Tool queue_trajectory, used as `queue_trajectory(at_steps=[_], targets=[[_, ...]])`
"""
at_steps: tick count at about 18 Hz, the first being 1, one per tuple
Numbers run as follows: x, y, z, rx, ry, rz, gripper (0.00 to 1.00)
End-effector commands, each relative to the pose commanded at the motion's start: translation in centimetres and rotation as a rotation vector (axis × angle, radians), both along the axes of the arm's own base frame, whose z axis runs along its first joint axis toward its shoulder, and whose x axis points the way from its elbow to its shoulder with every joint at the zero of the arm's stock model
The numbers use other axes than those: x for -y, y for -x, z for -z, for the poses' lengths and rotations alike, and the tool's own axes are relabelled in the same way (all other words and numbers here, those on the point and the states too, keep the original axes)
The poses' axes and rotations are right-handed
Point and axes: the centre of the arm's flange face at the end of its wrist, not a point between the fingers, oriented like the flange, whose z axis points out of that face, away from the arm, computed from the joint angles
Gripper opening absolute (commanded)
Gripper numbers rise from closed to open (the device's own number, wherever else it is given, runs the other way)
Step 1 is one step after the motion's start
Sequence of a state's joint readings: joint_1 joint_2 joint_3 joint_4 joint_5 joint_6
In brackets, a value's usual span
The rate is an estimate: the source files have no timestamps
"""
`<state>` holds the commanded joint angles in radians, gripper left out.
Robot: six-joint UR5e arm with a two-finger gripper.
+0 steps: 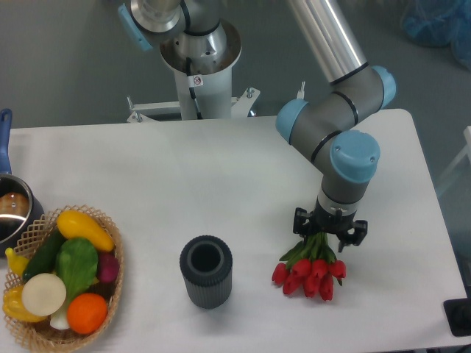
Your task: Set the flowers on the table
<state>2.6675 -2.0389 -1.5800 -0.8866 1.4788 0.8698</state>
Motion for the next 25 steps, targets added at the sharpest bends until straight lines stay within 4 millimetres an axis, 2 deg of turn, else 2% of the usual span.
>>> queue_trajectory(at_steps=[3, 7, 12, 14, 16, 18, 20, 21, 23, 25], targets=[[1.3, -0.8, -3.6, -0.040, -0.023, -0.024, 1.00], [3.5, -0.6, -7.1, -0.083, -0.058, -0.094, 1.00], [7.8, -0.2, -13.2, -0.177, -0.092, -0.149, 1.00], [9.3, -0.1, -14.7, -0.206, -0.085, -0.133, 1.00], [10.2, -0.9, -15.5, -0.238, 0.002, 0.005, 1.00], [11.5, -1.4, -16.1, -0.245, 0.064, 0.055, 1.00], [13.9, -1.9, -17.3, -0.243, 0.076, 0.048, 1.00], [15.7, -2.0, -18.1, -0.244, 0.094, 0.074, 1.00], [19.1, -2.0, -19.1, -0.209, 0.157, 0.209, 1.00], [21.4, -2.2, -20.2, -0.206, 0.190, 0.298, 1.00]])
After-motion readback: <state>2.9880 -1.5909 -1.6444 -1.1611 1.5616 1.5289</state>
